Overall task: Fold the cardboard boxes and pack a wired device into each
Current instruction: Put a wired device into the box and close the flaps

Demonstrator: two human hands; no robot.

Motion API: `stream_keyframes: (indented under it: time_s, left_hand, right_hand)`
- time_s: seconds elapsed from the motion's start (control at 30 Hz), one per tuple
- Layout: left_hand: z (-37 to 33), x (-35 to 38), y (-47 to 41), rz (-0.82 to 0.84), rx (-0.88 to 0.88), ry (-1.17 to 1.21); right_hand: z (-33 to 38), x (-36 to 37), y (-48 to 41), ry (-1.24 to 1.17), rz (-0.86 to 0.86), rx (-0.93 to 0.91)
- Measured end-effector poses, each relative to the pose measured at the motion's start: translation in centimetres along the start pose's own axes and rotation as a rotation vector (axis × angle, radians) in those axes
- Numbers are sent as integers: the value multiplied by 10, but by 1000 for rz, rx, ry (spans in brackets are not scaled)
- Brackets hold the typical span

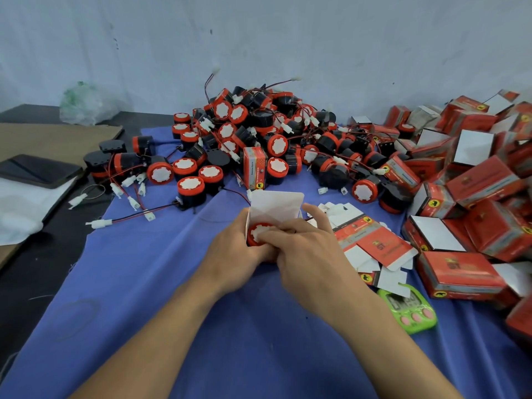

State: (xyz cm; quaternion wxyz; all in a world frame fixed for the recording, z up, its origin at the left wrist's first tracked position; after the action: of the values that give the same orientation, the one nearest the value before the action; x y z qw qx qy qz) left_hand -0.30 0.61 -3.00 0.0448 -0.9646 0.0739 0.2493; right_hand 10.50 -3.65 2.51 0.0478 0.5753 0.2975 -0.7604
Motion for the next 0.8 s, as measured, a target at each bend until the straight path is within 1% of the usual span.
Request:
stream_keyframes:
  time_s: [0.07,0.13,0.17,0.23,0.27,0.3,0.33,0.37,0.4,0.43,0.53,0.6,0.63,0.67,0.73,0.8]
  left_hand:
    - [-3,0,2,-19,8,-8]
    - [-3,0,2,-47,-12,-6]
    - [-1,0,1,-62,-36,8]
    - [3,-1,-2,-74,-92,39]
    - [5,0,-3,-73,-112,51]
    - [7,0,-4,-72,-127,61]
    - [8,0,-4,-76,-139,73]
    - [9,0,-5,-84,-149,87]
    - [11,0,-5,-92,-158,103]
    - [12,1,-6,-97,-166,114]
    - [12,2,-7,-101,-170,126]
    - [11,2,-6,-102,-169,124]
    - [11,2,-6,-102,-168,123]
    - [10,2,-5,-102,-167,124]
    - [10,3,-6,-100,-160,128]
    - [10,4,-6,-94,-148,130]
  right_hand:
    - [-2,-4,1,-50,-34,-14]
    - [-4,-16,7,-117,-179,-6]
    - [-10,-25,11,-171,-278,40]
    - [-39,-42,20,-263,-430,257]
    - [-55,-48,26,-259,-458,398]
    - [-70,-51,31,-221,-454,524]
    - [-82,-52,36,-184,-421,610]
    - [-89,-51,39,-181,-381,650]
    - [-92,-49,40,-231,-350,660]
    - [-93,-47,41,-305,-343,654]
    - [-91,-50,42,-493,-428,644]
    - [-80,-55,39,-566,-489,580]
    - [-70,-55,36,-569,-490,523]
    - [-58,-54,32,-525,-459,450]
    - [-31,-47,21,-322,-335,269]
    - [-13,-28,10,-87,-122,171]
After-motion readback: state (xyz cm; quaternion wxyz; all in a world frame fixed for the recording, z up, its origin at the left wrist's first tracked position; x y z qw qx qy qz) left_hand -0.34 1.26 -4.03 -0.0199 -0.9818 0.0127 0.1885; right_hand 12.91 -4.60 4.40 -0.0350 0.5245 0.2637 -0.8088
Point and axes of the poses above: each hand's wrist, its own y-axis away from the middle knuckle, its own x-axis out of the palm, z = x × y, the point moved 9 cm from there along -y, towards the middle knuckle, and after that the axes turned 2 degrees about -y, right-handed, at the moved point
